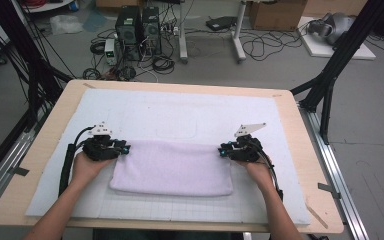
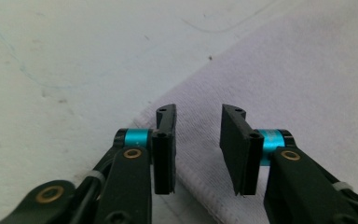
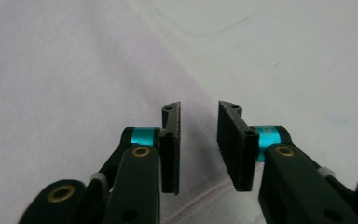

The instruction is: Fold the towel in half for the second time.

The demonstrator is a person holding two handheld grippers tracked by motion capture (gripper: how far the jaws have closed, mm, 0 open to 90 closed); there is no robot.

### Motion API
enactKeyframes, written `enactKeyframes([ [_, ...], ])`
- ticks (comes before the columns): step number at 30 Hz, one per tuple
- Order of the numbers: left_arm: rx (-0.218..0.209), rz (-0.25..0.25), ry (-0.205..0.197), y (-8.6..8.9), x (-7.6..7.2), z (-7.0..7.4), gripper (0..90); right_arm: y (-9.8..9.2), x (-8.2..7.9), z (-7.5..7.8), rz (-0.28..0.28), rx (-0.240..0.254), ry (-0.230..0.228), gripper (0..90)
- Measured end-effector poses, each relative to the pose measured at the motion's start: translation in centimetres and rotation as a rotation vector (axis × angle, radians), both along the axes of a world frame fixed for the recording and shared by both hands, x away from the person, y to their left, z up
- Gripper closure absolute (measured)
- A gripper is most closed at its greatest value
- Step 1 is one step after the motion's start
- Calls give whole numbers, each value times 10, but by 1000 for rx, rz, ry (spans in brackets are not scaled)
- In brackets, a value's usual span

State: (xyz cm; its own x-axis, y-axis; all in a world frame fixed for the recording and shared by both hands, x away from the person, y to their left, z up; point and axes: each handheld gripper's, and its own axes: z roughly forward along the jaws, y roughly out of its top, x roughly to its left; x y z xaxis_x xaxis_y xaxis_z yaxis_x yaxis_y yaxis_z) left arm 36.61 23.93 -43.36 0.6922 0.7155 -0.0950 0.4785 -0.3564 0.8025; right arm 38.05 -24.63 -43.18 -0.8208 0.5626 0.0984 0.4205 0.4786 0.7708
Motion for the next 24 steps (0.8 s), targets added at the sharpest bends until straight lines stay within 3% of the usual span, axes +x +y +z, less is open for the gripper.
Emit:
enactKeyframes([
  [3,-3,27,-1,6,6,4,596,-3,5,7,-39,-12,-20,593],
  [6,-39,56,-1,10,11,2,536,-5,15,7,-63,-5,17,492],
  [8,-43,61,36,10,15,-5,482,-4,18,3,-71,1,29,450],
  [10,-20,53,68,7,18,-12,448,-1,21,-3,-62,-18,64,422],
  [12,-15,49,70,4,19,-14,450,3,22,-9,-47,-34,97,421],
  [13,-15,39,68,4,18,-14,461,3,22,-12,-42,-27,95,432],
  [14,-20,18,74,3,18,-14,530,4,22,-13,-42,-24,97,441],
  [19,-8,10,78,1,15,-11,698,4,20,-12,3,-6,119,685],
  [21,-5,9,66,0,14,-9,767,7,18,-9,16,-14,118,760],
  [24,-9,23,22,-1,10,-2,798,8,15,-2,27,-28,85,794],
])
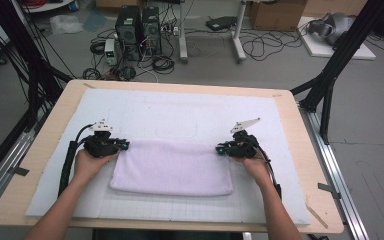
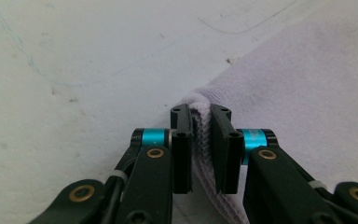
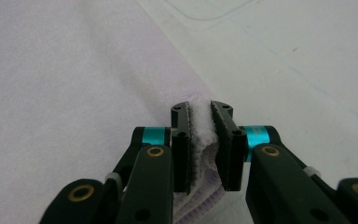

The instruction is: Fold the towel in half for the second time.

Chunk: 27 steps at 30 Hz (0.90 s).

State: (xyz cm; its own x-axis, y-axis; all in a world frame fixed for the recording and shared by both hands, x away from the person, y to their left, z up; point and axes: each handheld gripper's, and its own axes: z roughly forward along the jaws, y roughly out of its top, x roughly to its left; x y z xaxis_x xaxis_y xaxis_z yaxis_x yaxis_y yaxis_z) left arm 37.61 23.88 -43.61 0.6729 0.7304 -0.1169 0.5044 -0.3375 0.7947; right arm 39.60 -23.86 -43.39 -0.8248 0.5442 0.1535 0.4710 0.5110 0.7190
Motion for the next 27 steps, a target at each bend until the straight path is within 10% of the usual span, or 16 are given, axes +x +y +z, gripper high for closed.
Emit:
enactKeyframes([
  [15,-4,90,-141,-5,44,64,804,-4,38,62,-115,44,-149,798],
  [20,21,143,-77,-4,64,58,573,-8,59,61,-211,48,-143,576],
  [27,18,58,-33,3,41,38,610,-12,44,38,-182,50,-74,534],
])
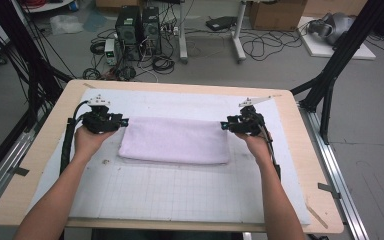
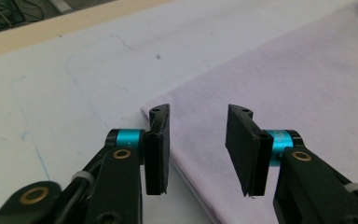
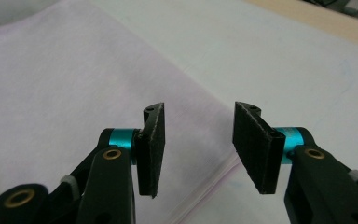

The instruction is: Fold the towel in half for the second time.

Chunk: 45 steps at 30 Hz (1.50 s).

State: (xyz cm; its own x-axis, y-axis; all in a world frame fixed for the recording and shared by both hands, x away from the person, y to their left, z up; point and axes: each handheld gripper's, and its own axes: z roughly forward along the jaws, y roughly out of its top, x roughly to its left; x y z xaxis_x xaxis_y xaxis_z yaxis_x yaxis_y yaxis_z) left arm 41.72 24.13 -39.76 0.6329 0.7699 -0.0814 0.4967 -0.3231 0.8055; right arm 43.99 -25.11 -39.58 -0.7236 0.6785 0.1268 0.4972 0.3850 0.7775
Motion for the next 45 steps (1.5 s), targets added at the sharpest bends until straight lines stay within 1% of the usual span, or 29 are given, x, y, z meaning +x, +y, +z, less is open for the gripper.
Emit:
enactKeyframes([
  [1,0,-8,-10,-1,-5,-3,610,1,-3,-1,3,-7,4,530],
  [3,12,-28,-8,-2,-14,-6,610,2,-10,-4,16,-6,11,520],
  [4,4,-34,-16,-1,-17,-7,603,3,-13,-6,20,-5,11,514],
  [7,-22,-52,-20,2,-26,-8,580,4,-20,-7,30,-11,10,476],
  [8,-31,-53,-25,3,-29,-8,562,4,-21,-8,32,-5,3,460],
  [10,-37,-59,-27,5,-34,-9,542,4,-25,-9,36,18,13,425],
  [12,-41,-61,-33,5,-37,-11,524,4,-28,-9,37,26,10,381],
  [13,-32,-65,-30,6,-39,-11,516,5,-29,-9,37,31,12,360],
  [14,-34,-68,-29,5,-40,-12,511,5,-31,-10,29,35,18,348],
  [15,-30,-71,-28,5,-41,-13,504,6,-32,-10,35,36,9,333],
  [16,-30,-74,-35,4,-43,-14,498,7,-35,-11,35,34,9,324],
  [17,-34,-77,-37,3,-44,-14,493,8,-37,-12,39,28,5,305],
  [19,-29,-88,-36,2,-46,-14,477,10,-41,-13,44,23,0,293],
  [20,-31,-89,-36,1,-47,-15,466,11,-43,-14,50,25,-5,288],
  [21,-37,-92,-37,0,-49,-15,455,12,-45,-14,53,17,-8,263],
  [23,-43,-96,-41,0,-52,-14,442,13,-49,-15,54,22,-13,251],
  [26,-54,-94,-45,2,-56,-14,411,14,-55,-14,57,6,-33,214],
  [28,-65,-89,-46,4,-59,-14,393,12,-57,-14,59,26,-25,187],
  [30,-65,-84,-53,6,-62,-14,367,11,-60,-14,51,21,-32,168],
  [31,-71,-83,-60,7,-64,-14,359,11,-61,-14,49,18,-40,158],
  [32,-69,-85,-67,8,-66,-14,356,10,-63,-14,45,18,-52,142],
  [33,-69,-83,-67,9,-67,-13,346,10,-64,-13,45,13,-53,124],
  [35,-73,-78,-58,10,-68,-13,301,10,-67,-12,50,4,-43,121],
  [38,-63,-76,-50,12,-71,-11,250,10,-70,-10,60,-17,-46,119],
  [39,-61,-70,-52,12,-73,-11,240,9,-72,-9,58,-18,-41,117],
  [41,-53,-69,-55,13,-75,-10,229,8,-74,-6,58,-20,-57,116],
  [45,-43,-65,-60,15,-80,-9,196,5,-79,-2,54,-13,-63,116],
])
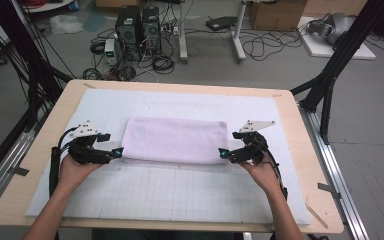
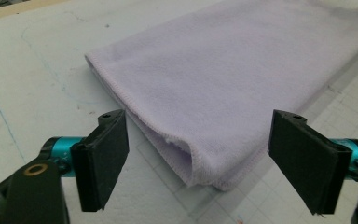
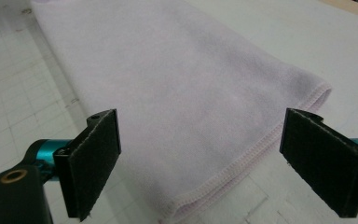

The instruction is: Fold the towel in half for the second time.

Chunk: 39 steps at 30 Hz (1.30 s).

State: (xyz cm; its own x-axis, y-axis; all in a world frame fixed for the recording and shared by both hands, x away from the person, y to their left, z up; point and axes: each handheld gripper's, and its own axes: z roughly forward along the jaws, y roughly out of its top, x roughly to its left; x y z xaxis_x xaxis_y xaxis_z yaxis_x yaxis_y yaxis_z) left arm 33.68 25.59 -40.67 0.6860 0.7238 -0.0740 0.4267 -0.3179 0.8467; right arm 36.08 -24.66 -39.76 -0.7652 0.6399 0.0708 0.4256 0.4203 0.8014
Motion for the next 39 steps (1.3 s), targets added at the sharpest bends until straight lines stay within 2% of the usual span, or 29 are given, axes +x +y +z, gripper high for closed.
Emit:
enactKeyframes([
  [6,2,8,-16,5,-8,1,174,-11,-10,3,-10,25,-29,116],
  [12,0,11,-23,8,-16,4,145,-26,-22,-4,-44,52,-23,116],
  [18,9,18,-25,10,-23,2,117,-35,-31,-8,-67,57,-26,116],
  [23,7,20,-24,11,-31,-1,100,-39,-40,-11,-78,73,-37,112],
  [27,14,19,-26,12,-36,-2,81,-40,-47,-15,-79,67,-27,110],
  [39,23,25,-40,14,-54,-3,78,-43,-69,-18,-78,69,-53,110],
])
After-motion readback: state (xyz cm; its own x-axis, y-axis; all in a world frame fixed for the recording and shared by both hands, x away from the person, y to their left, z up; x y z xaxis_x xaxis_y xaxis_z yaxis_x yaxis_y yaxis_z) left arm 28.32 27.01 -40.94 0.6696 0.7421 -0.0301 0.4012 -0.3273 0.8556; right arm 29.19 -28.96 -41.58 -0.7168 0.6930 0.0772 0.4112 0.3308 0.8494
